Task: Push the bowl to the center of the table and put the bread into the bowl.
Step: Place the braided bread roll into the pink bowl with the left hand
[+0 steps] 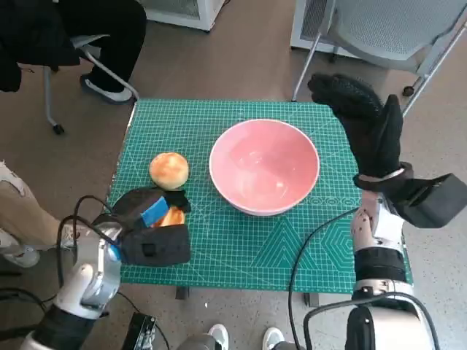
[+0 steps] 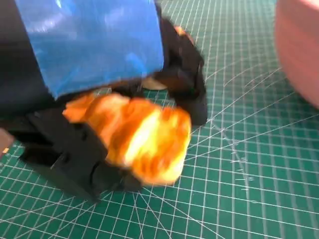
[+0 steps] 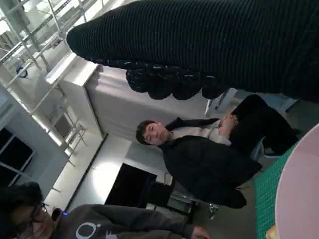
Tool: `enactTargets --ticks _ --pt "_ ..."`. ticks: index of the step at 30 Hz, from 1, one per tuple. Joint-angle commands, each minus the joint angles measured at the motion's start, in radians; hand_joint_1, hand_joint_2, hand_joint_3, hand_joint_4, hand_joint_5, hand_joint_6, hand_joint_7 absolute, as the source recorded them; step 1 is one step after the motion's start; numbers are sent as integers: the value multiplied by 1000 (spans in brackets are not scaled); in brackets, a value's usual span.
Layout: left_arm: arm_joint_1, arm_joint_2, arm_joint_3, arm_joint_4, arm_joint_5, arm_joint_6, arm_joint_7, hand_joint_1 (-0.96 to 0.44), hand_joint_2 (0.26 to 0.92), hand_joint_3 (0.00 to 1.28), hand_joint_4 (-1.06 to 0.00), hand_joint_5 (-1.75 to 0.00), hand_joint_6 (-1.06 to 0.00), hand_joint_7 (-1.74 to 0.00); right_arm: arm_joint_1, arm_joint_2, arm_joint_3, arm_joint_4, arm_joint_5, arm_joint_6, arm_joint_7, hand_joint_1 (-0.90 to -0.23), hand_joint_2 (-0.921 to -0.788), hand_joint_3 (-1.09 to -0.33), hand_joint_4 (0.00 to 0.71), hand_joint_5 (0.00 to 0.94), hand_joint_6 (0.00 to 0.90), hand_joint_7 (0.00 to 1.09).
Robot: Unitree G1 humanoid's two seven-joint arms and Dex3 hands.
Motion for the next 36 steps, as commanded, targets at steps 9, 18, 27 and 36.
enactTargets --ticks 9,18,27,36 --pt "-59 53 137 -376 -51 101 -164 3 840 152 -787 -1098 -680 -1088 -1 16 2 26 1 6 -3 -686 -921 -775 160 1 4 554" --pt "-212 36 160 -420 -40 119 -160 4 861 104 -808 -1030 -679 -1127 -4 29 6 41 -7 0 -8 -687 -921 -771 167 4 17 553" --pt "-325 6 120 -394 -20 108 -144 3 861 101 -809 -1076 -686 -1075 2 35 6 37 -7 1 -5 -687 -921 -767 173 6 25 543" --pt "-433 -32 61 -303 -16 88 -140 3 871 78 -818 -1078 -689 -1054 12 31 3 28 -3 1 -1 -690 -921 -767 173 5 28 535"
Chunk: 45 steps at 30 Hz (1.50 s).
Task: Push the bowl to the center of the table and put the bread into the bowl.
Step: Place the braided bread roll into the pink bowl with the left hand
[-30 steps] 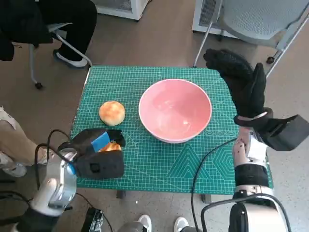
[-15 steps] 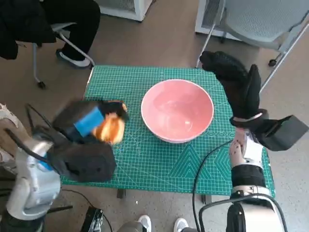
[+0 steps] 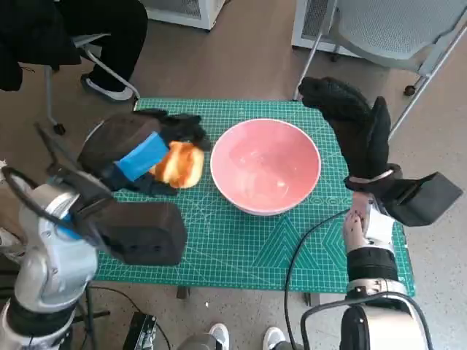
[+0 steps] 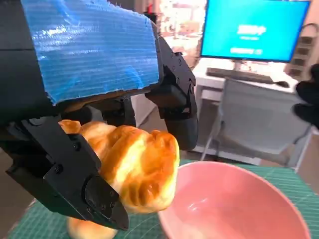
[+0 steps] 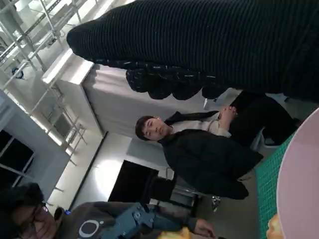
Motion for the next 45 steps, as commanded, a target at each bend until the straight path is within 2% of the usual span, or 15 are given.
enactTargets --ticks 1,11,20,26,34,45 --pt "-86 -30 -41 62 16 -14 10 3 874 75 -816 -1082 -687 -1053 17 -2 1 -1 1 3 0 -690 -921 -767 173 5 29 534" --pt "-245 -136 -142 261 27 -87 55 3 885 63 -800 -1098 -681 -1061 29 -10 -2 -12 -4 -2 -10 -689 -921 -768 173 4 29 527" --pt "-417 -244 -221 565 19 -168 83 2 893 56 -776 -1124 -682 -1064 59 -16 -1 -43 -17 -9 -43 -689 -921 -773 171 2 27 525" --pt "-513 -296 -251 772 16 -228 105 1 899 64 -723 -1248 -709 -967 76 -24 0 -57 -17 -14 -56 -689 -921 -775 171 2 26 526" --pt "-601 -357 -257 983 5 -257 138 2 900 73 -689 -1331 -734 -891 90 -34 2 -77 -12 0 -73 -689 -921 -777 169 1 14 525" --pt "-626 -391 -266 1091 15 -282 205 4 900 109 -629 -1413 -724 -879 97 -36 4 -98 -5 23 -83 -687 -921 -777 161 0 -1 520"
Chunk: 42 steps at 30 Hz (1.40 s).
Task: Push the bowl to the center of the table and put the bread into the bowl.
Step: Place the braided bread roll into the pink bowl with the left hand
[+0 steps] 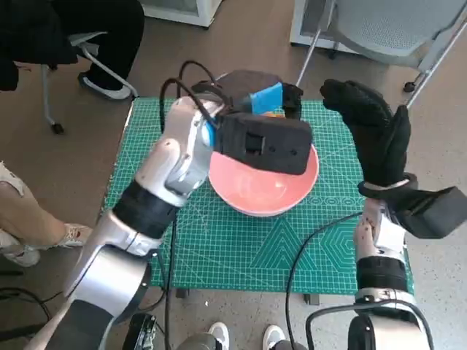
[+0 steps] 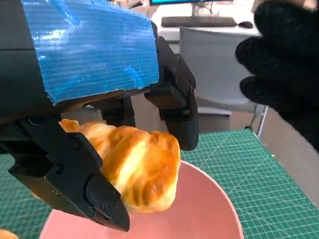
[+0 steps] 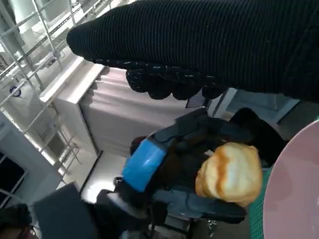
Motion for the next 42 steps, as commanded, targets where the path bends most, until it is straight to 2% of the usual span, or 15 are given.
enactTargets --ticks 1,8,11,12,14,15,16,17,18,19,20,22,28,42 --pt "-47 -9 -7 32 3 -20 39 4 899 111 -629 -1413 -722 -882 26 -1 4 -7 -2 25 -12 -687 -921 -777 161 0 -1 519" --pt "-48 -13 -1 89 -12 -74 82 1 894 118 -652 -1371 -697 -929 25 2 6 -12 -4 28 -17 -689 -921 -776 161 0 -1 518" --pt "-53 -19 8 116 -31 -80 72 1 907 114 -633 -1297 -643 -1084 24 3 7 -11 -4 26 -19 -690 -921 -776 161 0 -1 518" --pt "-55 -21 10 124 -37 -79 65 74 906 116 -638 -1291 -581 -993 23 3 7 -10 -4 26 -19 -690 -921 -776 161 0 -1 518" --pt "-58 -21 9 135 -47 -68 42 248 910 103 -656 -1267 -471 -564 23 4 7 -11 -3 25 -18 -691 -921 -775 161 0 -1 519" --pt "-59 -19 5 139 -49 -63 28 291 914 94 -661 -1258 -433 -422 23 4 7 -11 -3 24 -18 -691 -921 -775 161 0 -1 519" --pt "-60 -18 3 142 -50 -59 18 214 884 83 -606 -1134 -403 -356 23 4 7 -11 -3 24 -18 -691 -921 -775 161 0 -1 520" --pt "-62 -14 -1 145 -51 -55 0 96 843 63 -564 -880 -365 -247 23 5 7 -11 -2 23 -18 -691 -921 -775 161 0 -1 520" --pt "-63 -12 -3 148 -52 -53 -13 -21 808 44 -393 -587 -317 -159 22 5 7 -10 -2 23 -18 -691 -921 -775 160 0 -1 520" --pt "-65 -9 -4 151 -54 -52 -29 -108 783 29 -268 -380 -282 -103 22 5 6 -10 -2 22 -18 -692 -921 -775 158 0 -1 520" --pt "-65 -7 -4 154 -55 -51 -40 -173 765 19 -171 -243 -256 -67 21 5 6 -10 -2 21 -18 -692 -921 -775 157 0 -1 521" --pt "-67 -6 -3 162 -58 -52 -58 -242 749 10 -87 -124 -230 -35 20 6 6 -9 -3 20 -20 -692 -921 -775 155 0 -1 521" --pt "-58 0 -3 158 -49 -49 -63 -346 737 3 -8 -12 -193 -4 19 9 7 -7 -4 16 -20 -692 -921 -775 154 0 -1 522" --pt "-47 0 14 171 -60 -48 -29 -375 739 3 1 1 -182 0 21 13 11 -1 -8 3 -17 -688 -921 -774 155 0 -1 520"
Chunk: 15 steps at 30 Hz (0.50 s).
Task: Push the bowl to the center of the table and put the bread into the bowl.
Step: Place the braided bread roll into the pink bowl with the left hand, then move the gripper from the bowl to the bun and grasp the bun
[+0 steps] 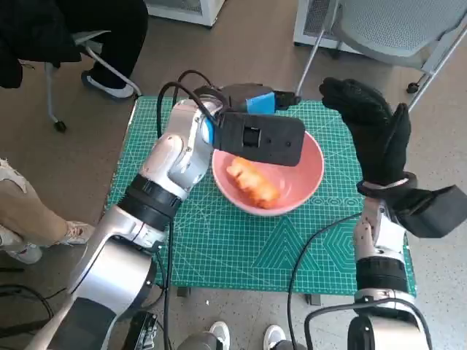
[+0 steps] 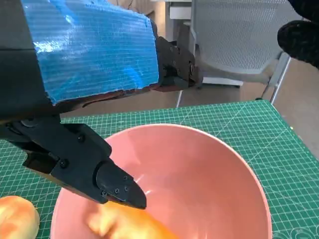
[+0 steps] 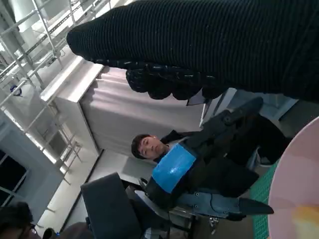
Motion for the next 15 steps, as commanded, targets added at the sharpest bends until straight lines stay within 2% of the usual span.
enactTargets --ticks 1,8,12,15 --pt "-18 13 12 8 -17 -9 20 -381 740 3 1 1 -181 0 19 6 6 15 -7 -1 -6 -688 -921 -774 155 0 -1 520" --pt "20 61 21 -65 -20 -30 12 -487 796 25 1 1 -157 0 22 9 9 11 -6 -3 -4 -688 -921 -774 155 0 -1 519" --pt "60 120 38 -174 -24 -14 -16 -538 818 29 1 1 -151 0 24 9 11 6 -6 -2 -5 -687 -921 -774 155 0 -1 519" --pt "121 183 72 -334 -24 39 -52 -534 816 23 1 1 -150 0 22 8 12 4 -3 1 -3 -686 -921 -775 155 0 -1 519"
